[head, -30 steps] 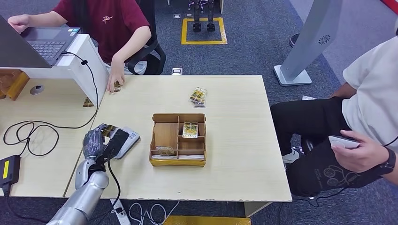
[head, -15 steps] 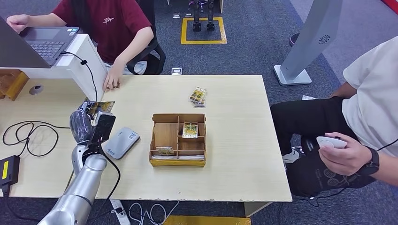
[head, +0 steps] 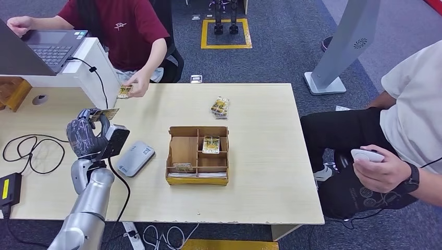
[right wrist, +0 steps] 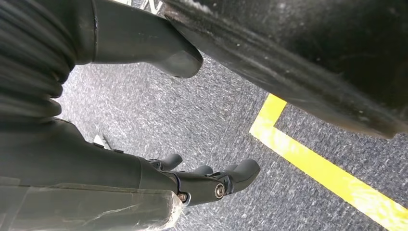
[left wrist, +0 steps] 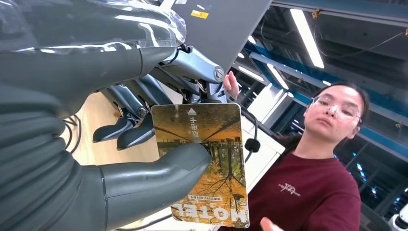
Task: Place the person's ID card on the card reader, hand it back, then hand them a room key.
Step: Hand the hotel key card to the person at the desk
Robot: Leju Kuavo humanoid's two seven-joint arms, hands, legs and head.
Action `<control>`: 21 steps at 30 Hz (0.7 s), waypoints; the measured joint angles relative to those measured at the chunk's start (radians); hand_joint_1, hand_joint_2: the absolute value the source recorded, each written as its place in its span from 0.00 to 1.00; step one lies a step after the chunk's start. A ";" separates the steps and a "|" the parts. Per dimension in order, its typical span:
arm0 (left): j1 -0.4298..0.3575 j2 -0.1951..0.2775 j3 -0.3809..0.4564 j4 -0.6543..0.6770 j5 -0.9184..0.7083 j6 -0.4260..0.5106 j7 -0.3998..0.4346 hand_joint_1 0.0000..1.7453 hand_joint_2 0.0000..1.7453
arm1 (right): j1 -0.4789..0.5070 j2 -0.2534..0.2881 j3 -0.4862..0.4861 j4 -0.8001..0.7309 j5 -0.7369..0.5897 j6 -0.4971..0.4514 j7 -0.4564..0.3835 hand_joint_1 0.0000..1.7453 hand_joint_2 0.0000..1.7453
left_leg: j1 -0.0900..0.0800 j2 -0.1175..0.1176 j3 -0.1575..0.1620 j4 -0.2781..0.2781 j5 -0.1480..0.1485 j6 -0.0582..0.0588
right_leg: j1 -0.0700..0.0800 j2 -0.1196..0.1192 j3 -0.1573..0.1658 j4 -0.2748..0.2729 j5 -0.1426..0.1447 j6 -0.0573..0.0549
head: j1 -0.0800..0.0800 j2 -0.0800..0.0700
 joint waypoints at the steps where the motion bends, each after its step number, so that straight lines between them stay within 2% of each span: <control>1: -0.001 -0.007 0.007 0.000 -0.004 0.000 -0.003 1.00 1.00 | 0.000 0.000 0.000 0.001 0.000 -0.001 0.000 0.00 1.00 | 0.000 0.000 0.000 0.000 0.000 0.000 | 0.000 0.000 0.000 0.000 0.000 0.000 | 0.000 0.000; 9: -0.004 -0.041 0.028 0.002 -0.001 0.000 -0.017 1.00 1.00 | 0.002 0.000 0.000 0.005 -0.002 -0.010 -0.004 0.00 1.00 | 0.000 0.000 0.000 0.000 0.000 0.000 | 0.000 0.000 0.000 0.000 0.000 0.000 | 0.000 0.000; 21: -0.009 -0.056 0.030 0.004 0.003 0.000 -0.026 1.00 1.00 | 0.006 0.000 0.000 0.008 -0.005 -0.009 -0.007 0.00 1.00 | 0.000 0.000 0.000 0.000 0.000 0.000 | 0.000 0.000 0.000 0.000 0.000 0.000 | 0.000 0.000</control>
